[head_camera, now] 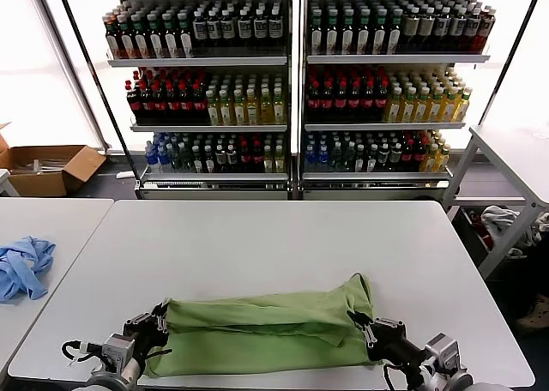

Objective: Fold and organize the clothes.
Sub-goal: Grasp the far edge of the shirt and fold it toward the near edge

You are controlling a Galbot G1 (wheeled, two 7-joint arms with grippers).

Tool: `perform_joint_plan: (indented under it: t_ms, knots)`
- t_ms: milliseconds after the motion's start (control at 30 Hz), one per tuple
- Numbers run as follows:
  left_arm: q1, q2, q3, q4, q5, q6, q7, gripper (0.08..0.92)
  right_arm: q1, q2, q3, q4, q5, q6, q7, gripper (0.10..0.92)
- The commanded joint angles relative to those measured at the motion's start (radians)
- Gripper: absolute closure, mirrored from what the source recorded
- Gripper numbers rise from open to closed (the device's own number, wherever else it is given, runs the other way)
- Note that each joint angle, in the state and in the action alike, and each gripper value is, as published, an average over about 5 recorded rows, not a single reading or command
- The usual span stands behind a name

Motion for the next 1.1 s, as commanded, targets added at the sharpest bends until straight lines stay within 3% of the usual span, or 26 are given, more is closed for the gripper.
perform_joint_plan:
  t_ms: [33,267,533,667,967,1100]
  knots:
    - [0.004,-0.025,0.027,0.033,0.01,-0.03,-0.029,0.914,-0.055,0.023,0.005,-0.047,-0.038,0.066,0.047,0.919]
    - [-0.001,-0.041,0.046,0.047,0.022,-0.045,-0.028,0.909,-0.01,0.038,-0.033,-0.103,-0.041,0.13,0.118,0.919]
    - [-0.034,-0.057,0.069,0.102,0.095,-0.069,-0.014,0.792,0.061,0.07,-0.122,-0.167,-0.042,0.121,0.292,0.9]
    - [-0.032,-0.043,0.067,0.1,0.108,-0.055,-0.004,0.73,0.095,0.092,-0.147,-0.167,-0.036,0.114,0.403,0.809]
    - [0.056,0.021,0.015,-0.003,0.112,0.001,0.004,0.475,0.155,0.117,-0.128,-0.062,-0.077,0.167,0.538,0.557]
    - [0.105,0.019,-0.041,-0.089,0.094,0.009,-0.017,0.354,0.144,0.109,-0.047,-0.014,-0.118,0.187,0.531,0.445]
